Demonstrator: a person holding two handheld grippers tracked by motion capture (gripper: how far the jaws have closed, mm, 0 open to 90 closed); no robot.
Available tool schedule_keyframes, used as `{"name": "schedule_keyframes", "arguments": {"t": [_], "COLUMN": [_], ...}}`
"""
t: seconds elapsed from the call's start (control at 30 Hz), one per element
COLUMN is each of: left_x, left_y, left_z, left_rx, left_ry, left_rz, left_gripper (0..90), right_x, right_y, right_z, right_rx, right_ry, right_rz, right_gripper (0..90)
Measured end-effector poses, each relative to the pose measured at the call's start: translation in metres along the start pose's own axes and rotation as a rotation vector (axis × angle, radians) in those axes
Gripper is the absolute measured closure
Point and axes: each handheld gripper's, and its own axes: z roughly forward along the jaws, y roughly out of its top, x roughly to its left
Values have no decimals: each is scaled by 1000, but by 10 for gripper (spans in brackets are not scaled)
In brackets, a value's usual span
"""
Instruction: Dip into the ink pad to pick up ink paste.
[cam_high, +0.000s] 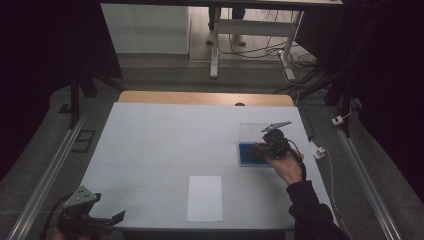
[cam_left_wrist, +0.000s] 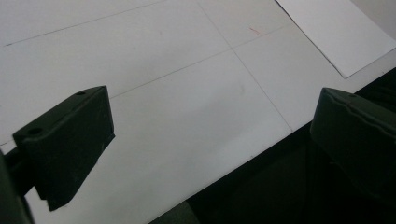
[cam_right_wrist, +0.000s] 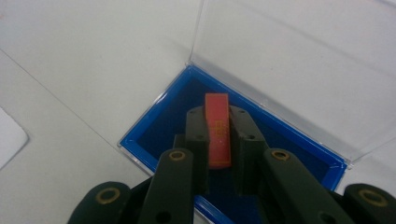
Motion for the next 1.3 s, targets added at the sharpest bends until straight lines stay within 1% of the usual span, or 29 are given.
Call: {"name": "schedule_keyframes", "arguments": {"t": [0.1,0.13,0.17,0.23,0.33,0.37,0.4,0.5,0.53,0.6,0.7,0.73,0.77,0.8,0.83,0.87,0.9,0.97,1.07,1.17,1.23,1.3], "left_x": [0,0,0,0,0,0,-1,-1,-1,-1,-1,-1,-1,-1,-1,0,0,0,0,0,0,0], "left_y": [0,0,0,0,0,0,0,0,0,0,0,0,0,0,0,0,0,0,0,0,0,-1], "left_z": [0,0,0,0,0,0,0,1,1,0,0,0,0,0,0,0,0,0,0,0,0,-1], "left_rx": [0,0,0,1,2,3,4,6,7,6,6,6,6,6,5,4,4,3,4,2,0,-1], "left_ry": [-1,-1,-1,0,-1,0,0,2,2,2,3,2,2,1,0,-1,-1,-2,-3,-3,-5,-6], "left_rz": [-1,-1,0,1,-2,-3,-1,-1,-2,-1,-1,-1,-1,-1,-1,-2,-1,-1,-3,-3,-8,-8], "left_gripper": [0,0,0,0,0,0,0,0,0,0,0,0,0,0,0,0,0,0,0,0,0,0], "right_x": [1,1,1,1,4,4,10,22,24,24,16,16,13,7,5,5,4,3,6,7,4,2], "right_y": [-1,-1,-2,-2,-2,-2,-1,1,2,1,-2,-2,-3,-5,-6,-6,-7,-7,-6,-6,-6,-4], "right_z": [6,6,8,8,10,10,11,12,13,13,12,12,11,10,10,10,10,9,9,8,2,-5], "right_rx": [26,26,42,39,44,44,53,73,75,72,50,50,41,27,18,18,14,14,15,13,-13,-46], "right_ry": [-4,-4,-12,-9,-29,-29,-69,-131,-142,-140,-96,-96,-80,-49,-39,-39,-26,-25,-42,-46,-49,-45], "right_rz": [-7,-7,-11,-2,2,2,-24,-84,-87,-87,-40,-40,-19,15,25,25,24,21,-10,-17,-3,22], "right_gripper": [794,794,795,796,800,800,801,801,800,801,801,801,801,800,799,799,798,797,794,793,792,792]}}
